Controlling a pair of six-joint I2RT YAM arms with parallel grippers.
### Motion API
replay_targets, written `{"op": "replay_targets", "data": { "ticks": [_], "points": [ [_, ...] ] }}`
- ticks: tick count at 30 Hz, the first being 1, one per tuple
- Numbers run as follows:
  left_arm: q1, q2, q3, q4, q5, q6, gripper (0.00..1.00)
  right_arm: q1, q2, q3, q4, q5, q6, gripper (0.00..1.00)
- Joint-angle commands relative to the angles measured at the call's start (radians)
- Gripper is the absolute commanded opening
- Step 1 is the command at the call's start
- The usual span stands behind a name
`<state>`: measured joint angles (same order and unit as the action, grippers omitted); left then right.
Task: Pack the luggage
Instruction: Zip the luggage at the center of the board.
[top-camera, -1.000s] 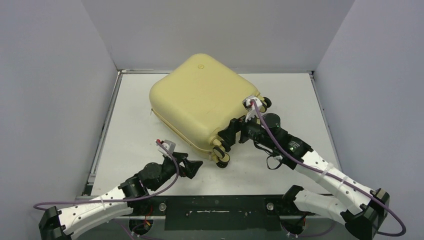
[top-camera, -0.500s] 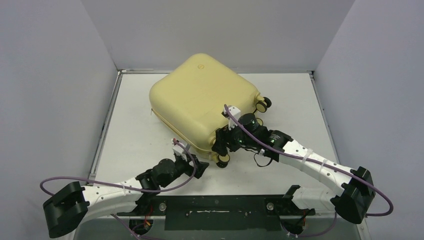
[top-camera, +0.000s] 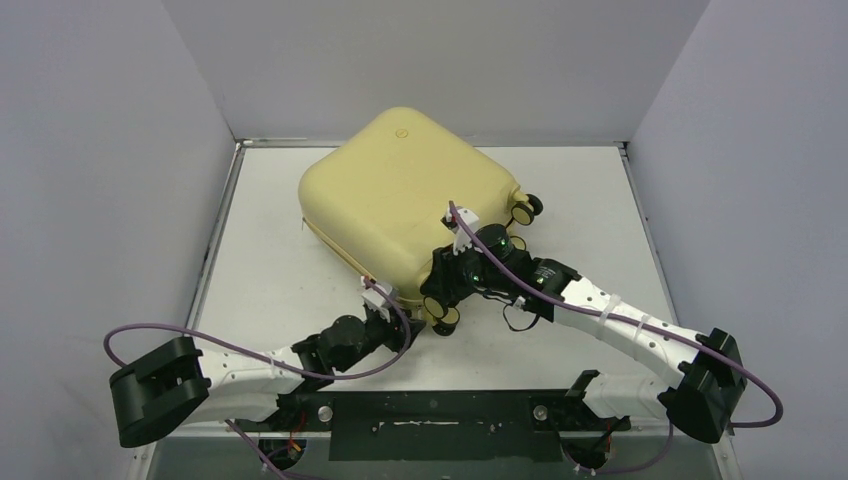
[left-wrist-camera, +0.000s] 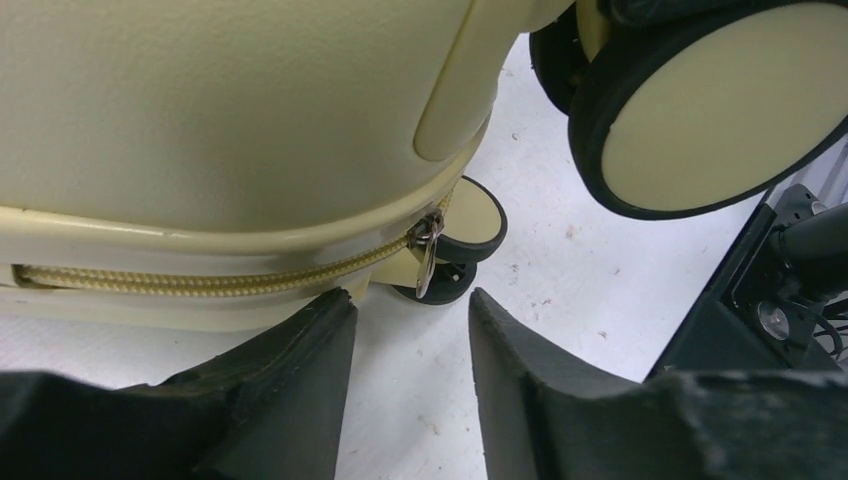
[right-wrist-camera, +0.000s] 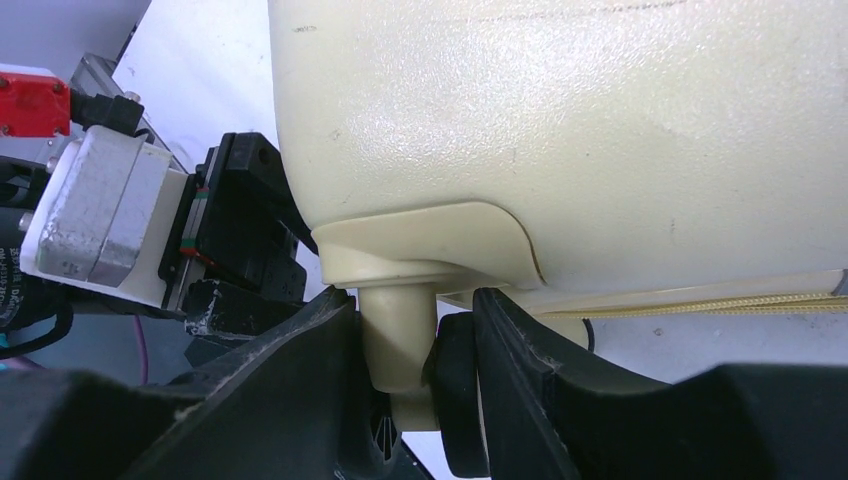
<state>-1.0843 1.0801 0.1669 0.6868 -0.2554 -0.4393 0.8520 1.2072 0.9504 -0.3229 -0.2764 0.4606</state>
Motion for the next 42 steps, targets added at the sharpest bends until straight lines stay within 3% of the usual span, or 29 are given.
{"op": "replay_targets", "data": {
  "ticks": [1, 10, 14, 23, 26, 30, 33, 42],
  "points": [
    [-0.008, 0.023, 0.055, 0.137, -0.098, 0.027, 0.42, 0.011, 0.020, 0.034, 0.008, 0.032, 0.053, 0.36],
    [-0.009, 0.067, 0.079, 0.169, -0.148, 0.024, 0.43, 0.016, 0.057, 0.031, -0.051, 0.045, 0.059, 0.60],
    [-0.023, 0.067, 0.087, 0.175, -0.167, 0.026, 0.43, 0.021, 0.072, 0.020, -0.061, 0.036, 0.061, 0.62],
    [-0.034, 0.032, 0.090, 0.163, -0.271, 0.018, 0.32, 0.028, 0.099, 0.000, 0.021, -0.015, 0.121, 0.28],
    [-0.034, 0.007, 0.079, 0.156, -0.321, 0.016, 0.23, 0.037, 0.101, 0.007, 0.029, -0.011, 0.129, 0.13],
    [-0.034, -0.019, 0.067, 0.151, -0.369, 0.025, 0.11, 0.046, 0.102, 0.018, 0.043, -0.008, 0.143, 0.00],
    [-0.034, -0.032, 0.062, 0.148, -0.391, 0.047, 0.00, 0.056, 0.108, 0.029, 0.065, -0.007, 0.163, 0.00],
    [-0.031, -0.119, 0.013, 0.108, -0.454, 0.063, 0.00, 0.091, 0.197, 0.057, 0.167, -0.006, 0.233, 0.00]
  ]
}}
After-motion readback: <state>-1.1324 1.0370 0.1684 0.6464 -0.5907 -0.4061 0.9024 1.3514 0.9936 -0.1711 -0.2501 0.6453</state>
